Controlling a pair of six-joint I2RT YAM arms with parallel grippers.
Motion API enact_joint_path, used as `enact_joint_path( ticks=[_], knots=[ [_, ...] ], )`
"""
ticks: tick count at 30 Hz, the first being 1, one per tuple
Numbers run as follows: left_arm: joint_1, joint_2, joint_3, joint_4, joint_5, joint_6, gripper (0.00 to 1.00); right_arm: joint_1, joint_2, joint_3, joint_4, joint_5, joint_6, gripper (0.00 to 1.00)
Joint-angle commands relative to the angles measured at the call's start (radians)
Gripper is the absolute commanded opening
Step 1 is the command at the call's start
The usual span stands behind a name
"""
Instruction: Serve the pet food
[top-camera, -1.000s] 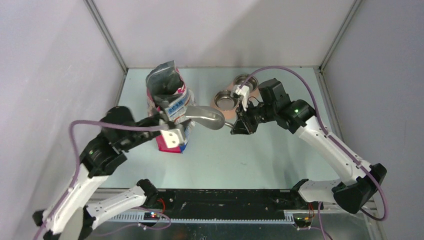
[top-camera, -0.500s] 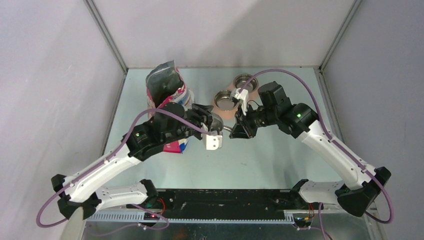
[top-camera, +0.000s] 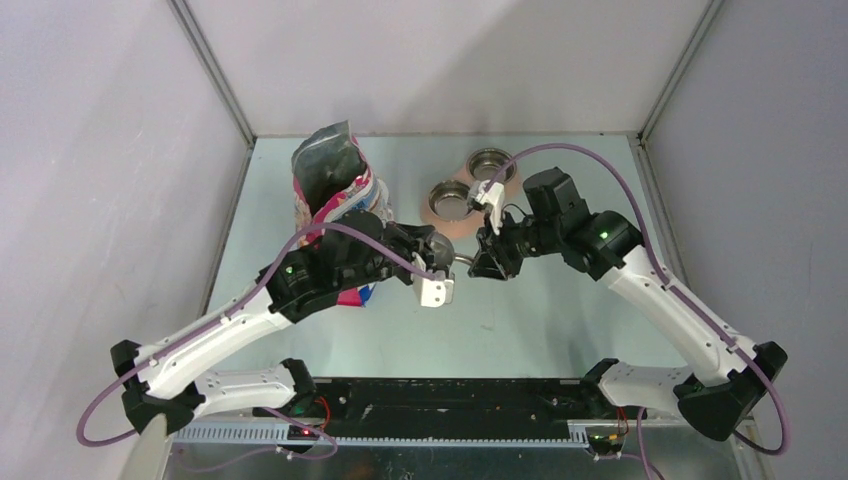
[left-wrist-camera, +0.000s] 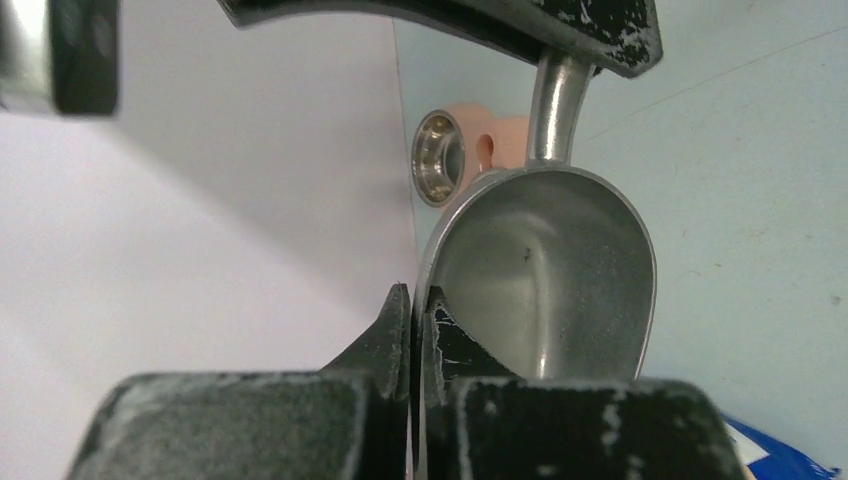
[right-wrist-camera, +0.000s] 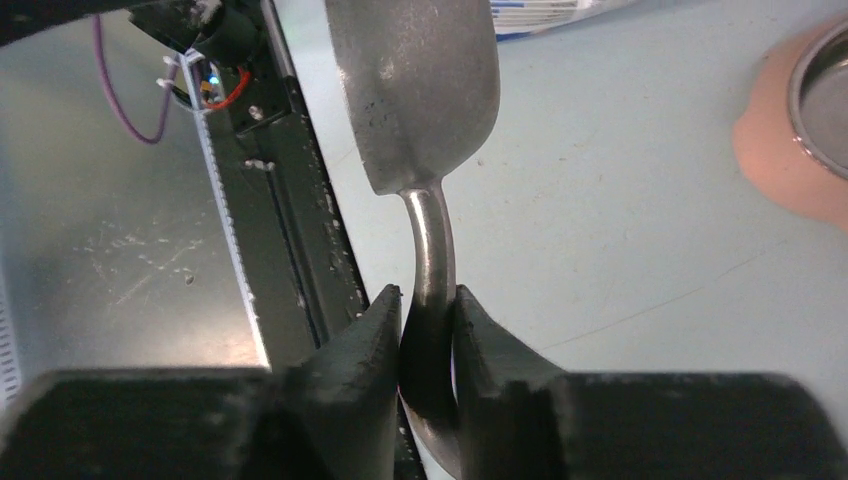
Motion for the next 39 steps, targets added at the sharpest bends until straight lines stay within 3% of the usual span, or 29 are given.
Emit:
enact_joint_path(
  ticks=[1, 3, 6, 9, 12, 15, 18, 23, 28, 39],
  knots=[
    [0.038, -0.009, 0.067, -0.051, -0.082, -0.151, 0.00, -0.041, -0.078, 0.067, 0.033, -0.175, 0.005, 0.45],
    [0.091, 0.000, 0.127, -0.112, -0.063, -0.268, 0.00, -0.104, -0.075, 0.107, 0.019, -0.226, 0.029, 0.68],
    [0.145, -0.003, 0.173, -0.172, 0.001, -0.418, 0.00, -0.173, -0.030, 0.212, -0.005, -0.268, 0.070, 0.77],
    [0.198, -0.037, 0.153, -0.133, 0.040, -0.563, 0.00, -0.264, 0.008, 0.261, 0.083, -0.310, 0.278, 0.78],
    [0.238, -0.089, 0.105, -0.020, 0.091, -0.660, 0.00, -0.324, 0.035, 0.231, 0.294, -0.314, 0.550, 0.78],
    [0.299, -0.091, 0.112, 0.019, 0.152, -0.801, 0.00, -0.354, 0.089, 0.251, 0.396, -0.329, 0.663, 0.79],
    [0.338, -0.066, 0.192, -0.037, 0.203, -0.849, 0.00, -0.352, 0.192, 0.312, 0.424, -0.414, 0.758, 0.81],
    [0.345, -0.053, 0.258, -0.089, 0.269, -0.822, 0.00, -0.336, 0.234, 0.311, 0.469, -0.470, 0.806, 0.76],
    [0.367, -0.077, 0.185, -0.050, 0.314, -0.820, 0.00, -0.307, 0.209, 0.267, 0.500, -0.452, 0.794, 0.76],
    [0.370, -0.073, 0.167, 0.026, 0.287, -0.892, 0.00, -0.184, 0.173, 0.169, 0.567, -0.464, 0.829, 0.71]
  ],
)
